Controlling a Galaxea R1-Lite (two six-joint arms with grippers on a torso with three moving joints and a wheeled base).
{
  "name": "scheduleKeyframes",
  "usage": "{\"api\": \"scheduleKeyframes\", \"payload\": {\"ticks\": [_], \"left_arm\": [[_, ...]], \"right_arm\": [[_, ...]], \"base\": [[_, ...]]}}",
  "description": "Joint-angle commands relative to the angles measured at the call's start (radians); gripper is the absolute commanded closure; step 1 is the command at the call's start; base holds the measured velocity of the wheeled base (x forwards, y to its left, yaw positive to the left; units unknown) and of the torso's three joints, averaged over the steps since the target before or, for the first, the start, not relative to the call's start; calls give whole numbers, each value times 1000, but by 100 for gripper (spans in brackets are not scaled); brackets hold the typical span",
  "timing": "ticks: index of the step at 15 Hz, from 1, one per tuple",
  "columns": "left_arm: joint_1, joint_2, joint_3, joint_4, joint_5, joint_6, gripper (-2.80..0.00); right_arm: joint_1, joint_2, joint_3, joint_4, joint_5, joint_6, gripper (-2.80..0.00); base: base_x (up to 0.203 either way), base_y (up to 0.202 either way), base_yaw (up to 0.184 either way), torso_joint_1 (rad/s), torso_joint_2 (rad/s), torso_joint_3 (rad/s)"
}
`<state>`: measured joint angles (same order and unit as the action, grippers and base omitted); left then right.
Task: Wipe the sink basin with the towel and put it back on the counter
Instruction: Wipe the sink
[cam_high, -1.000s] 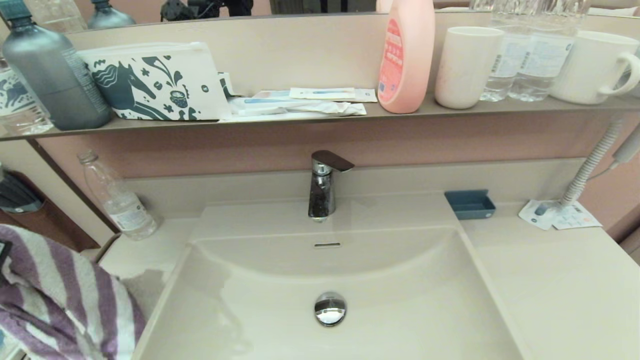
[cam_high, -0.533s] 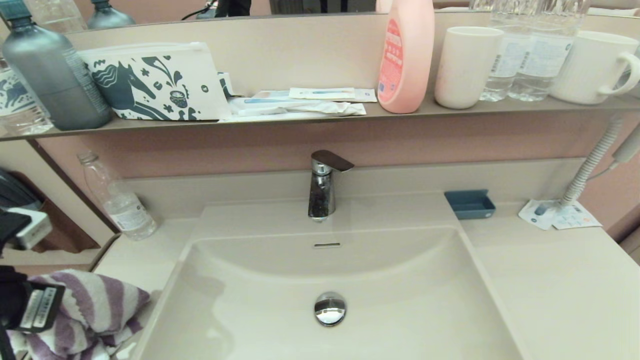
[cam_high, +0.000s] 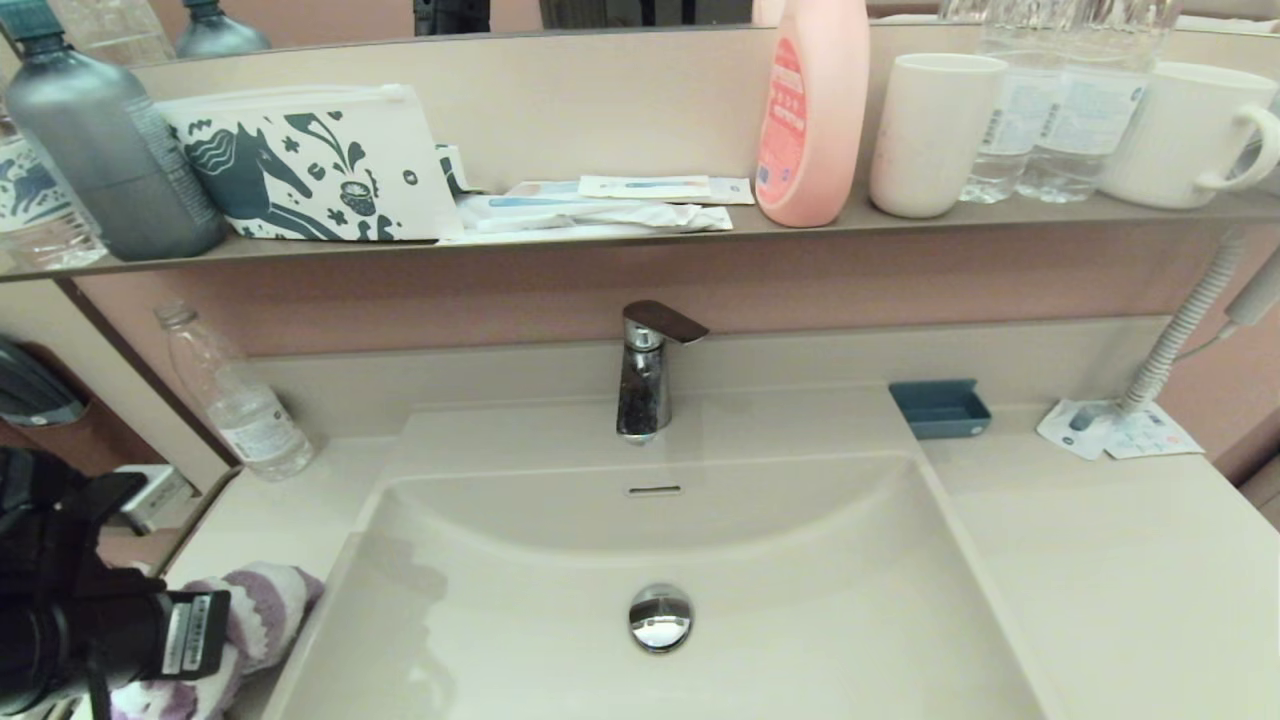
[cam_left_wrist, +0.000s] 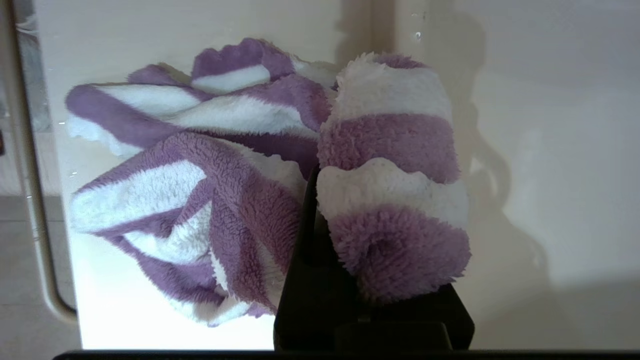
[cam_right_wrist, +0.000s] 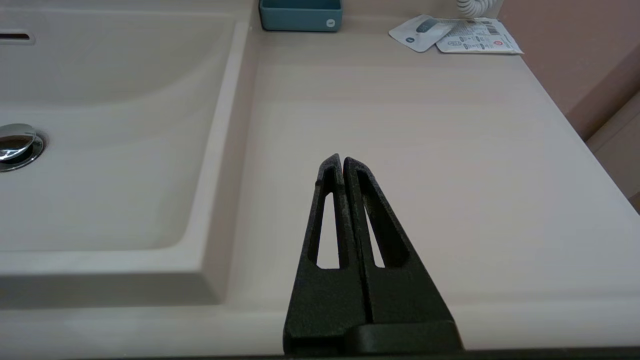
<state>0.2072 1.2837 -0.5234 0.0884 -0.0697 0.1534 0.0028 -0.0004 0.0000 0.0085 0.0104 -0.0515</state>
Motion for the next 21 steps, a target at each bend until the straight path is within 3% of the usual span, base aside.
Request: {"api": "scheduleKeyframes", "payload": {"ticks": [1,3,6,8,13,21], "left_arm": [[3,65,36,-47,-1,2,0],[57,130,38,-140,1,34,0],[204,206,13,-173,18,155,0],[272,256,10,-176,-25,186,0],[282,333,18,-180,-65,192,0],[278,450,-31,-176,-312,193,0]], "right_arm": [[0,0,0,1,0,-1,0],[0,0,0,1,0,-1,0],[0,0,0,1,0,-1,0],[0,0,0,-1,0,-1,0],[0,0,0,1,0,-1,0],[1,0,0,0,0,-1,0]], "base": [[0,0,0,0,0,0],[0,0,0,0,0,0],[0,0,0,0,0,0],[0,0,0,0,0,0],[0,0,0,0,0,0],[0,0,0,0,0,0]]}}
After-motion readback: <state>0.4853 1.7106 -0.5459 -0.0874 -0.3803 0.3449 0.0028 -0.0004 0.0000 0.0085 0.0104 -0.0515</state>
